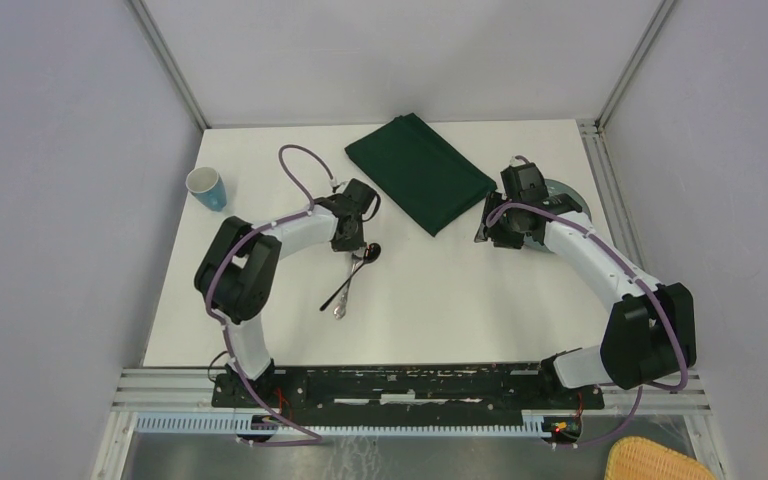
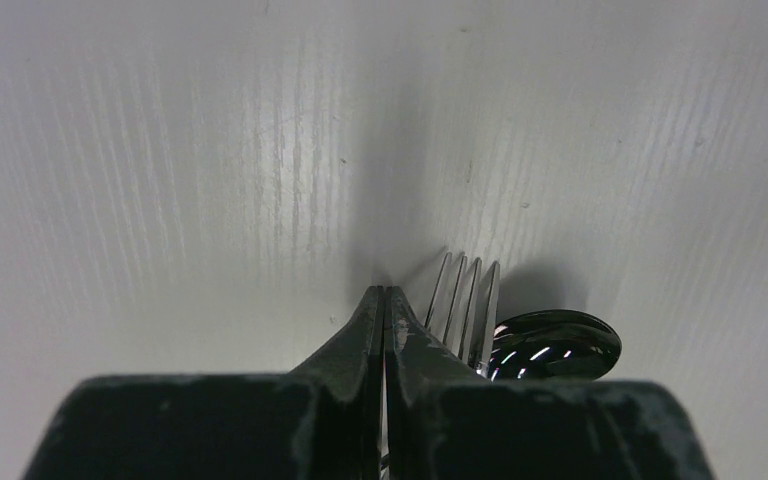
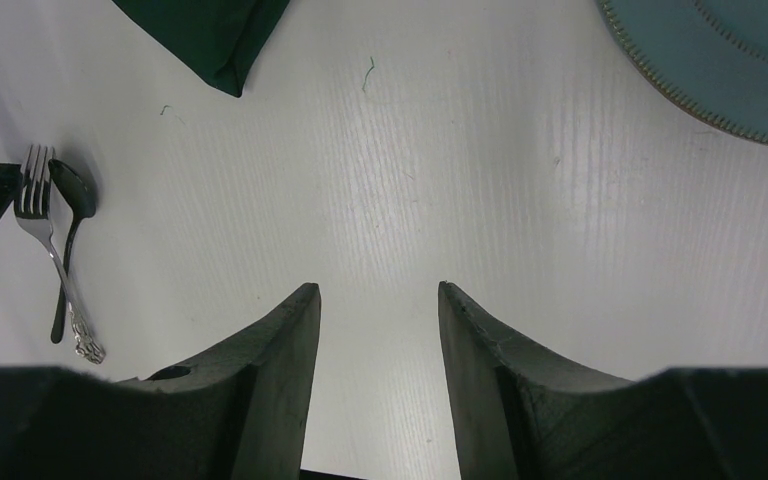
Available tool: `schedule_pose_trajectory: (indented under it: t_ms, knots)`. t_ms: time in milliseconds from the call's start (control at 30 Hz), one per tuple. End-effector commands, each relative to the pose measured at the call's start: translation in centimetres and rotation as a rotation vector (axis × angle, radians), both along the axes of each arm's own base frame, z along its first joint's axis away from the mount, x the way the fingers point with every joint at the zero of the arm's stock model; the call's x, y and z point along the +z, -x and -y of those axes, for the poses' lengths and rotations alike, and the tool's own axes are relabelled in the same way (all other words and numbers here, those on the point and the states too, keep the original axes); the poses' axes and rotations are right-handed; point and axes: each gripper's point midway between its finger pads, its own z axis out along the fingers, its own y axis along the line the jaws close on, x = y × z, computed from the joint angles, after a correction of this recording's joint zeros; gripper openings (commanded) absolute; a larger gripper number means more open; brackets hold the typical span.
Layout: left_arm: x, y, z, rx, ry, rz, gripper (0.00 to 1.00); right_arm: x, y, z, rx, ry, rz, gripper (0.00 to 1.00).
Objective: Set the dinner table for one person
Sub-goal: Adjust the fork at the center of the board.
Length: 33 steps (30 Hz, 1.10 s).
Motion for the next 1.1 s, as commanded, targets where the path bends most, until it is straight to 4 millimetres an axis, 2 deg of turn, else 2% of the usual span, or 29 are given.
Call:
schedule_pose_trajectory:
  t_ms: [0, 167, 333, 500, 733, 900, 1067]
  knots:
    - [1.7, -0.6, 2.9, -0.062, 0.062, 0.044, 0.02, 0.3, -0.7, 0.0, 0.003, 0.01, 0.033, 0.53]
    - [2.5, 0.6, 4.7, -0.101, 0.088, 0.041, 0.02, 0.0, -0.9, 0.0, 0.001, 0.01, 0.027, 0.53]
    - [3.4, 3.3, 6.9, -0.15, 0.116, 0.029, 0.02, 0.1, -1.1, -0.1, 0.004, 0.011, 0.03, 0.53]
    - [4.2, 5.4, 8.1, -0.175, 0.134, 0.028, 0.02, -0.1, -1.2, -0.1, 0.003, 0.012, 0.025, 0.53]
    - [4.2, 8.2, 8.9, -0.194, 0.134, 0.016, 0.02, 0.0, -1.4, -0.3, 0.003, 0.005, 0.028, 0.53]
    - [4.5, 7.8, 8.4, -0.183, 0.106, 0.047, 0.02, -0.2, -1.2, -0.3, 0.006, 0.006, 0.026, 0.53]
    - [6.8, 6.3, 8.5, -0.167, 0.113, 0.131, 0.02, -0.5, -0.7, -0.1, 0.004, 0.011, 0.022, 0.53]
